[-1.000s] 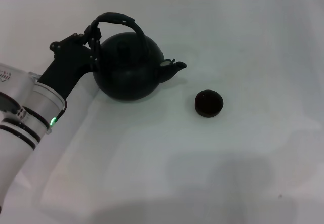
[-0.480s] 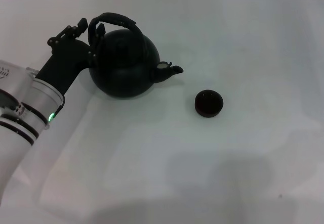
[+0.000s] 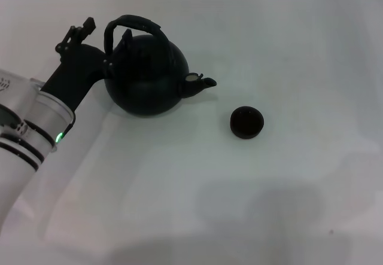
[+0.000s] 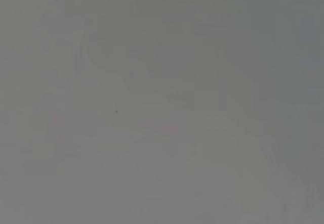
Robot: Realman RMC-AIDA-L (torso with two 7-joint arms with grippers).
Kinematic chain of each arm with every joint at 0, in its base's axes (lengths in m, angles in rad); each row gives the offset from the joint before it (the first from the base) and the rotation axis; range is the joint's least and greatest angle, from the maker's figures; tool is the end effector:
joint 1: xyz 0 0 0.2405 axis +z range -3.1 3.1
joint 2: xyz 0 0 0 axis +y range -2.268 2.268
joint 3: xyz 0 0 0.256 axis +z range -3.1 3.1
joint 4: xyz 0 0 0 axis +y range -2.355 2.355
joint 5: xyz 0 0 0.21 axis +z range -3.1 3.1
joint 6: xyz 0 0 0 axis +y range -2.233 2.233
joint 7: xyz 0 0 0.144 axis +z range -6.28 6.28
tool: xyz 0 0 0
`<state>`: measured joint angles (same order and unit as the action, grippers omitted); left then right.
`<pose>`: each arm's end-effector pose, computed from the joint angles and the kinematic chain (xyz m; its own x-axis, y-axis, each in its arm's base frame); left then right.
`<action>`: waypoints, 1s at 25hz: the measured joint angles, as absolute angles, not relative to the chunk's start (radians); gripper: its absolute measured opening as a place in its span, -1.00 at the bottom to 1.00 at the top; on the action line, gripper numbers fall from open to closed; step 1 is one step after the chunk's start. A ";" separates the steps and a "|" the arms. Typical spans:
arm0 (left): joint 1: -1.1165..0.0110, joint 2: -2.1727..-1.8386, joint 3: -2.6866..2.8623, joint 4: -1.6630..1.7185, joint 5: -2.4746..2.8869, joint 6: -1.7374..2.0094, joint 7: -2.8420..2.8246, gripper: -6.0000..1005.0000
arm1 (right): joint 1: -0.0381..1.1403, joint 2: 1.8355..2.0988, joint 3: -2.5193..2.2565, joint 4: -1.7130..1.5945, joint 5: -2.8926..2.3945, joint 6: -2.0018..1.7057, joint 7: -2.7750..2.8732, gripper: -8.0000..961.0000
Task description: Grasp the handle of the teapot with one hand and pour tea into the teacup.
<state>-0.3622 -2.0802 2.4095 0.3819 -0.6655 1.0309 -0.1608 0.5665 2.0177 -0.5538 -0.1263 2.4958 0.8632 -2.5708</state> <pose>-0.2848 0.3087 -0.0780 0.6934 0.0602 0.7180 0.6700 -0.4204 -0.6118 0.3764 0.3837 0.0691 0.4706 -0.0185 -0.8822 -0.8686 0.1660 -0.4668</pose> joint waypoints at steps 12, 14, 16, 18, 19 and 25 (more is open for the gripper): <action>-0.293 -2.077 2.417 0.372 -0.659 1.157 -0.160 0.57 | 0.562 2.014 -0.520 -0.131 2.496 0.861 -2.577 0.74; -0.290 -2.076 2.417 0.361 -0.655 1.173 -0.162 0.57 | 0.562 2.014 -0.520 -0.132 2.496 0.862 -2.579 0.74; -0.278 -2.075 2.416 0.332 -0.647 1.213 -0.167 0.57 | 0.564 2.014 -0.520 -0.132 2.496 0.860 -2.580 0.74; -0.274 -2.075 2.416 0.328 -0.646 1.220 -0.167 0.57 | 0.566 2.014 -0.520 -0.132 2.496 0.857 -2.581 0.74; -0.264 -2.075 2.412 0.324 -0.649 1.240 -0.168 0.57 | 0.566 2.014 -0.520 -0.132 2.496 0.857 -2.581 0.74; -0.228 -2.076 2.362 0.316 -0.719 1.274 -0.206 0.56 | 0.563 2.015 -0.526 -0.130 2.492 0.863 -2.583 0.74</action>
<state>-0.2275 -2.0756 2.3620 0.3163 -0.7185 1.2739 -0.2058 0.5626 2.0151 -0.5261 -0.1304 2.4920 0.8629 -2.5826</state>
